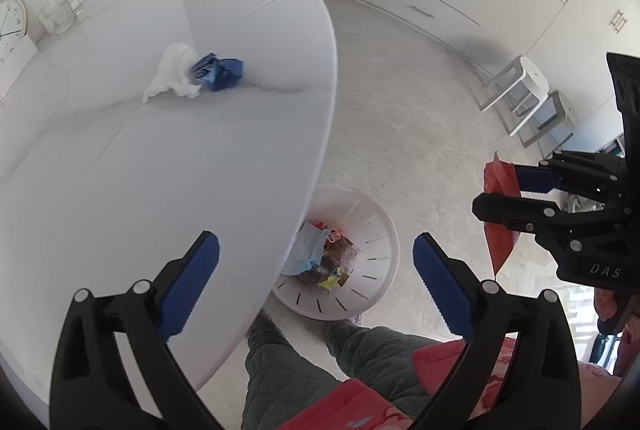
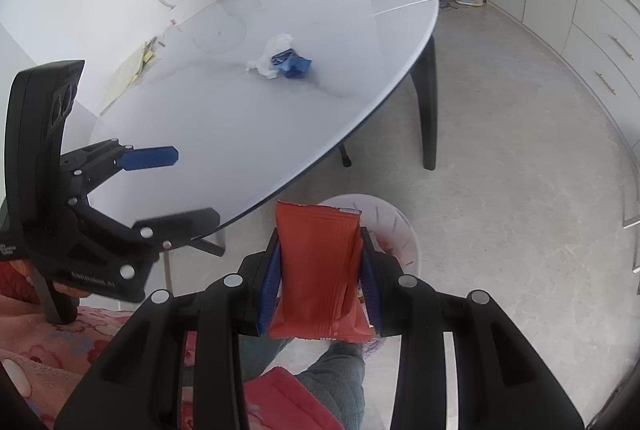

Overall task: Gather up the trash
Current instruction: 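Open the right tool over the bin to drop the red packet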

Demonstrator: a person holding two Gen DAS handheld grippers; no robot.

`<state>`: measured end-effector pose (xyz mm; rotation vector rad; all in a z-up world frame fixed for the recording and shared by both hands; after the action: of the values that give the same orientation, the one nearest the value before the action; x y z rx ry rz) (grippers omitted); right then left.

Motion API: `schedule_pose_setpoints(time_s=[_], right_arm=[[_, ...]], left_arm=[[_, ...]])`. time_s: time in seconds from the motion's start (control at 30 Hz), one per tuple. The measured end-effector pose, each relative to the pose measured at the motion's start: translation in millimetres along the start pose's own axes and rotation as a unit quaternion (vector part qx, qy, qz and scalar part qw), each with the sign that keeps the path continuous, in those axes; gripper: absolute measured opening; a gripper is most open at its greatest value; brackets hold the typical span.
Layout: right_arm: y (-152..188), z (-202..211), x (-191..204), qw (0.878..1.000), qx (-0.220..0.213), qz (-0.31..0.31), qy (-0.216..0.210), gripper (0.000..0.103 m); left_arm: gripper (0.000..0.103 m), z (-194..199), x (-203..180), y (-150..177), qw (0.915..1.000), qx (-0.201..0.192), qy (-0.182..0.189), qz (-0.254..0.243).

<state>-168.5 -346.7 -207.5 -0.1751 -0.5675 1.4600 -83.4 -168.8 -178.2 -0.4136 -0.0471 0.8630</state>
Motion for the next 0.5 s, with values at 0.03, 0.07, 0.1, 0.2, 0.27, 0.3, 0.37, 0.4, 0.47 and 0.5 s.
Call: schedule_pose_setpoints(time_s=[0.03,0.07,0.1,0.2,0.27,0.3,0.37,0.4,0.47,0.5], right_arm=[[0,-1,2,1.000,0.001,0.001,-0.001,0.036],[-1,-3,5,1.000,0.001,0.001,-0.003,0.036],[-1,-4,8,1.000,0.002,0.002,-0.003,0.036],[-1,-9,16,1.000,0.003,0.004,-0.002,0.037],[0,-14,19,1.000,0.008,0.003,0.006,0.045],[0,-17,21,1.000,0.012,0.002,0.011,0.053],[0,-21,24,1.000,0.017,-0.002,0.025,0.083],[0,-22,25,0.999,0.017,-0.005,0.032,0.089],[-3,-22,27,0.999,0.011,-0.013,0.048,0.100],[-4,-23,27,0.999,0.010,-0.017,0.049,0.100]], left_arm=[[0.093,2,6,1,1.0000,0.001,-0.002,0.005],[0.094,4,10,2,1.0000,0.001,-0.003,0.008],[0.094,5,14,4,0.9999,0.001,-0.005,0.012],[0.094,10,29,6,0.9997,-0.001,-0.010,0.023],[0.094,14,38,9,0.9995,-0.002,-0.012,0.031],[0.094,16,42,10,0.9993,-0.003,-0.014,0.034],[0.094,18,49,11,0.9991,-0.004,-0.017,0.039],[0.094,20,53,12,0.9990,-0.005,-0.018,0.040],[0.094,22,60,12,0.9988,-0.007,-0.022,0.043],[0.094,24,63,12,0.9987,-0.008,-0.023,0.045]])
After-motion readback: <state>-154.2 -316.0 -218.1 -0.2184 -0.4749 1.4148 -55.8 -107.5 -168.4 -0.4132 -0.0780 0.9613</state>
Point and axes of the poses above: each gripper's, at about its wrist camera, not at the fingertips, and z roughly against the way its jaws point, x to its left, y to its underside, the point moved 1 cm from there along -z, roughly the way its jaws point, and after that the axes turned 3 degrees about y, right-handed, at the moved point
